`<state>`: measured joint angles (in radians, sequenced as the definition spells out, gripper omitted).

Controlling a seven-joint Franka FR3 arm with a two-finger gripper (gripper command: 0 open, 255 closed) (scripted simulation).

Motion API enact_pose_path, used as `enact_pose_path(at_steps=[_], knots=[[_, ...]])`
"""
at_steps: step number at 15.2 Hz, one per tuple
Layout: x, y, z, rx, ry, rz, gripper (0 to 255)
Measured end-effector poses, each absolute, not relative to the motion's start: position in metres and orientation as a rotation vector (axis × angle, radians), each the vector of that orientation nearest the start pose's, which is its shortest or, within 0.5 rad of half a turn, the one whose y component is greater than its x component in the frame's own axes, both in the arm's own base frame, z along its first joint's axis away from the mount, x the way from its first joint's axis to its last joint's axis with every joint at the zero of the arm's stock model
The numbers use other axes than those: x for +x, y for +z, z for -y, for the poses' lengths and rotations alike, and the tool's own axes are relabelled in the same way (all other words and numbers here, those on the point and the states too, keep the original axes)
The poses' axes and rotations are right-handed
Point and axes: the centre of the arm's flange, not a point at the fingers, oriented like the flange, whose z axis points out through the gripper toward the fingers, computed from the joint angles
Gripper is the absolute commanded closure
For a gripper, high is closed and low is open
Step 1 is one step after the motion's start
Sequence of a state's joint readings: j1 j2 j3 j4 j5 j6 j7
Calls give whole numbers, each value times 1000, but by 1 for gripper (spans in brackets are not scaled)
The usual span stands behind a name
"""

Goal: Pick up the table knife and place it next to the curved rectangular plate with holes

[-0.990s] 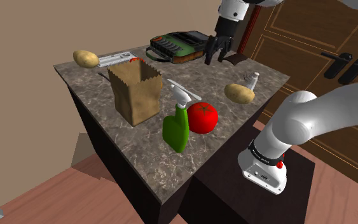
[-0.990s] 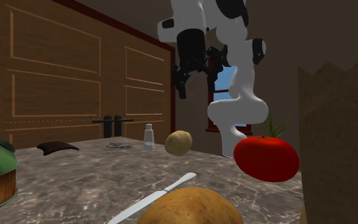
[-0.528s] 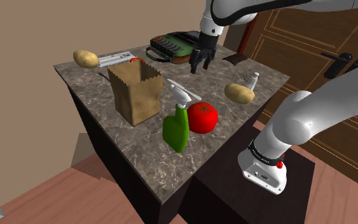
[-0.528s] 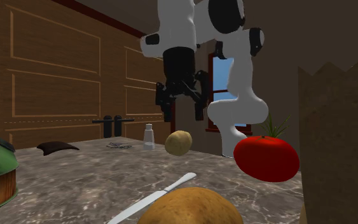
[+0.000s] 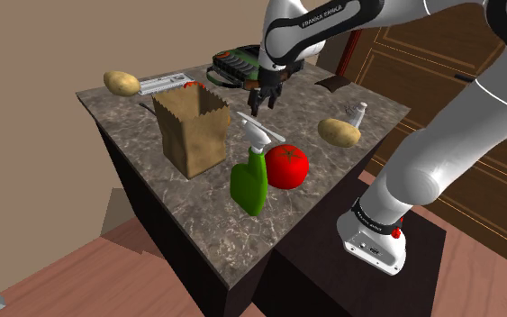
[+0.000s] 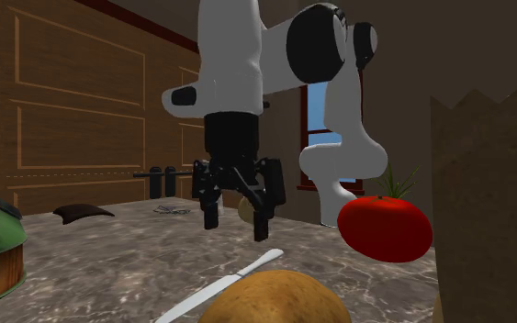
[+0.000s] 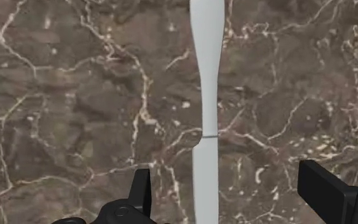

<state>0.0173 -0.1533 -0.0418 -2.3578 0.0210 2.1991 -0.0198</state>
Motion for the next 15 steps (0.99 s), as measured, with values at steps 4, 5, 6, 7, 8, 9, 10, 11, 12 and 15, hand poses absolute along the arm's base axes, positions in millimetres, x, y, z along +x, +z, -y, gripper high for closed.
enact_pose_path(at_steps=[4,5,6,7,8,9,10,11,12,15], knots=[[486,365,13,-3123,8,-18,0],[486,359,13,-3124,8,-18,0],[488,354,12,-3124,8,-17,0],[488,348,12,-3124,8,-17,0],[487,343,12,-3124,8,-17,0],[487,342,12,-3124,8,-17,0],[487,341,12,-3124,8,-17,0],[487,340,12,-3124,7,-17,0],[487,340,12,-3124,7,-17,0],[487,340,12,-3124,7,-17,255]])
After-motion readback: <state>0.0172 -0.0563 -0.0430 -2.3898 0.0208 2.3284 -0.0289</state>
